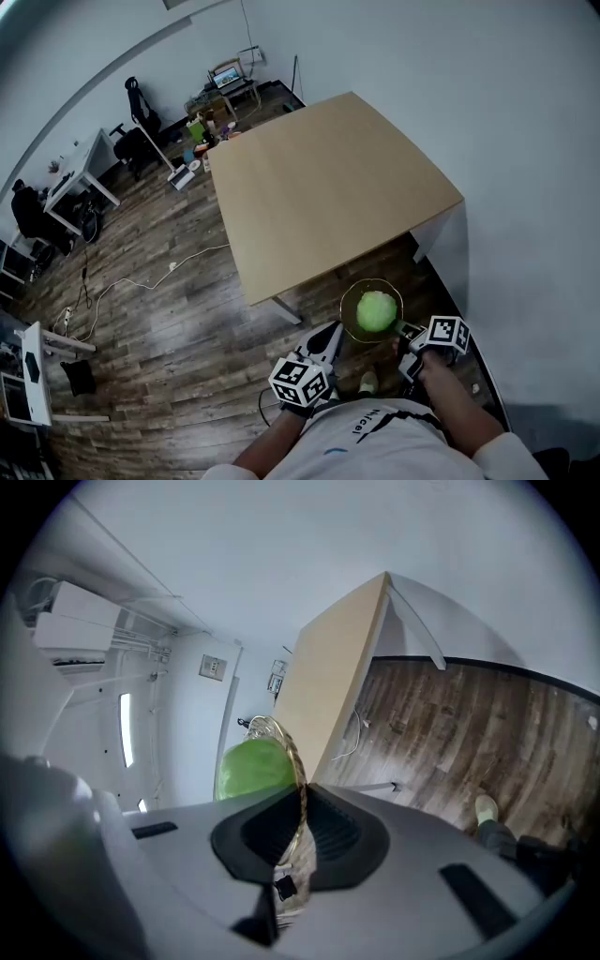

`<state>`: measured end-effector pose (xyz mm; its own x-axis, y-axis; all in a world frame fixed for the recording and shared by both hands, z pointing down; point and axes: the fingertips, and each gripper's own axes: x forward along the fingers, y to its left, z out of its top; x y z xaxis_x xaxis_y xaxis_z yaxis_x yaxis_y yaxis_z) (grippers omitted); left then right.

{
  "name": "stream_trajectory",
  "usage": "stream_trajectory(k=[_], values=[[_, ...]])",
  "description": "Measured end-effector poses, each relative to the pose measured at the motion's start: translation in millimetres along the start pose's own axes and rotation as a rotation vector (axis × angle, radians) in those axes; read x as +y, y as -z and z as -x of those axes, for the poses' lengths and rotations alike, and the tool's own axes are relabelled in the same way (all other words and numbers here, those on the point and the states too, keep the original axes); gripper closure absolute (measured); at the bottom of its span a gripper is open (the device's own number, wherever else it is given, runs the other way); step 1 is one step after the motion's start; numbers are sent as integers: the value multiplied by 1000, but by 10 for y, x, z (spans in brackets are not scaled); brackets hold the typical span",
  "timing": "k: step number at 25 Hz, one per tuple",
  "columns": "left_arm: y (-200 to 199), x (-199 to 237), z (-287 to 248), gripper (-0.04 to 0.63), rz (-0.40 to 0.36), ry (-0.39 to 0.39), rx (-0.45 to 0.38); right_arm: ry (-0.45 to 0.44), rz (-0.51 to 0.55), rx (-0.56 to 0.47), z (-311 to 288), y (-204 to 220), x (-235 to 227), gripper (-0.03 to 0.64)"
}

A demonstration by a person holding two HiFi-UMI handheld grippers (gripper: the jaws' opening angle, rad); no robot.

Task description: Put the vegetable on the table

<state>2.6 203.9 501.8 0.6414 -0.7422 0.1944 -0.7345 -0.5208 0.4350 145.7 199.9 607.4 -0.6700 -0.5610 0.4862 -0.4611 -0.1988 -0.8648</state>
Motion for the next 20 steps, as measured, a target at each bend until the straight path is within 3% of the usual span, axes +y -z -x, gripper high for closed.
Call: stream_trajectory(k=[20], values=[[-146,-111,-332,583,-37,-55,-23,-19,-4,23,-37,-447,-50,584]])
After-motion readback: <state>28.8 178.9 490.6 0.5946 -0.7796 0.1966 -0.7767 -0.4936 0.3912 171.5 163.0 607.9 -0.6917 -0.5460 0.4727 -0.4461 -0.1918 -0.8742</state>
